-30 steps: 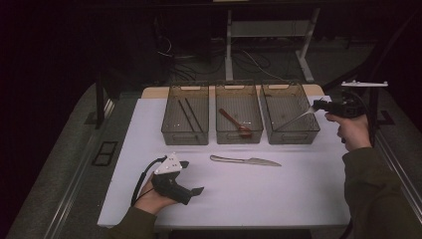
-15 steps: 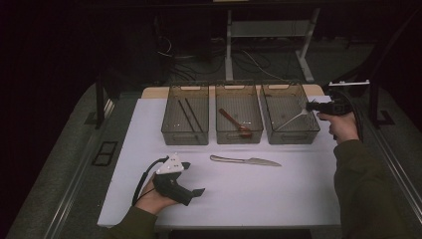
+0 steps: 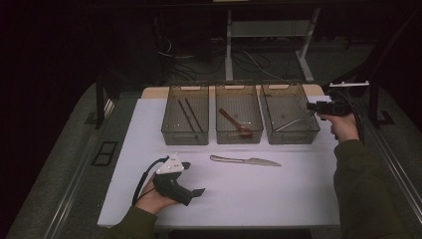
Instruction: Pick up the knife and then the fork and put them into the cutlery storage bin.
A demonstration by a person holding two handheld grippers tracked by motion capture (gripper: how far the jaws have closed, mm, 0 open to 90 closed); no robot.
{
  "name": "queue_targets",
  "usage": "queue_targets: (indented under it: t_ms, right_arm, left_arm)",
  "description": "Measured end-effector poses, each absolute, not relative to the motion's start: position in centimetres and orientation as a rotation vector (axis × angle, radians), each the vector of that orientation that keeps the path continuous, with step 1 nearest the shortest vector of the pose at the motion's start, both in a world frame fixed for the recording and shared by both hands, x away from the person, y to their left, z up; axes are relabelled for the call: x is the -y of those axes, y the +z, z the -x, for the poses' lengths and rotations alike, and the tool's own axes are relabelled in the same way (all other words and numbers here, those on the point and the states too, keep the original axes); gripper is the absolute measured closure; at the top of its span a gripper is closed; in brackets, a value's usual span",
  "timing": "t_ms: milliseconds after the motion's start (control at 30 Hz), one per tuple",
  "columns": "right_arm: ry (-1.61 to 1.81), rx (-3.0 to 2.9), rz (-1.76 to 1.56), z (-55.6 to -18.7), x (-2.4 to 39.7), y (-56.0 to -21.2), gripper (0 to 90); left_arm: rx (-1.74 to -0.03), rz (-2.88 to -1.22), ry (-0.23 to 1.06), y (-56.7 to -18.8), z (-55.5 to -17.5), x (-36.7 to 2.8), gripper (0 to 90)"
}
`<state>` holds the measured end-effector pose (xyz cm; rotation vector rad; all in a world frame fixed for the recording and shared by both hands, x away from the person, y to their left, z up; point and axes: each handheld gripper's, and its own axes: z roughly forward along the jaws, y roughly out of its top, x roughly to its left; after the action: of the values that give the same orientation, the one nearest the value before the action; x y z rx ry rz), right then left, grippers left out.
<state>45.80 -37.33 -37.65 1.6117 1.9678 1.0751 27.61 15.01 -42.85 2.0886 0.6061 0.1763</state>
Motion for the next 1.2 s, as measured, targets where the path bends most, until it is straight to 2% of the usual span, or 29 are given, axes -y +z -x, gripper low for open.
queue_targets:
  t_ms: [100,200,267,333,400,433,467,533,600,733,933,1167,1200]
  right_arm:
    - [1.074,-1.945,-1.611,-45.5,37.6,-37.4,41.2]
    - [1.079,-1.940,-1.616,-45.2,37.8,-37.1,40.7]
    - [1.104,-1.937,-1.610,-44.6,38.0,-36.7,48.9]
    - [1.104,-1.931,-1.609,-44.4,38.1,-36.6,49.7]
    - [1.076,-1.916,-1.638,-43.7,38.3,-36.4,66.2]
    - [1.076,-1.916,-1.638,-43.7,38.3,-36.4,66.2]
    - [1.084,-1.912,-1.641,-43.5,38.5,-36.4,74.5]
    - [1.068,-1.914,-1.649,-42.9,38.8,-36.6,83.0]
    - [1.062,-1.924,-1.651,-42.9,38.9,-36.8,86.5]
    - [1.051,-1.935,-1.643,-43.8,38.7,-37.4,89.7]
    - [1.031,-1.930,-1.652,-45.7,37.3,-37.9,89.9]
    - [1.052,-1.905,-1.660,-45.0,37.8,-37.5,89.7]
    - [1.077,-1.905,-1.648,-44.6,37.8,-37.2,86.7]
  left_arm:
    - [-0.608,-2.089,0.177,-42.8,-27.6,-15.0,0.0]
    - [-0.610,-2.089,0.177,-42.8,-27.6,-15.0,0.0]
    - [-0.608,-2.086,0.177,-42.8,-27.6,-15.0,0.0]
    - [-0.609,-2.087,0.177,-42.8,-27.6,-15.0,0.0]
    - [-0.607,-2.091,0.177,-42.8,-27.6,-15.0,0.0]
    - [-0.606,-2.091,0.178,-42.8,-27.6,-15.0,0.0]
    - [-0.605,-2.091,0.177,-42.8,-27.6,-15.0,0.0]
    - [-0.606,-2.089,0.176,-42.8,-27.6,-15.0,0.0]
    - [-0.608,-2.091,0.173,-42.8,-27.6,-14.9,0.0]
    - [-0.606,-2.095,0.171,-42.9,-27.6,-14.9,0.0]
    - [-0.607,-2.091,0.171,-42.9,-27.7,-15.1,0.0]
    - [-0.606,-2.083,0.172,-42.8,-27.7,-15.2,0.0]
    - [-0.606,-2.083,0.173,-42.7,-27.6,-15.2,0.0]
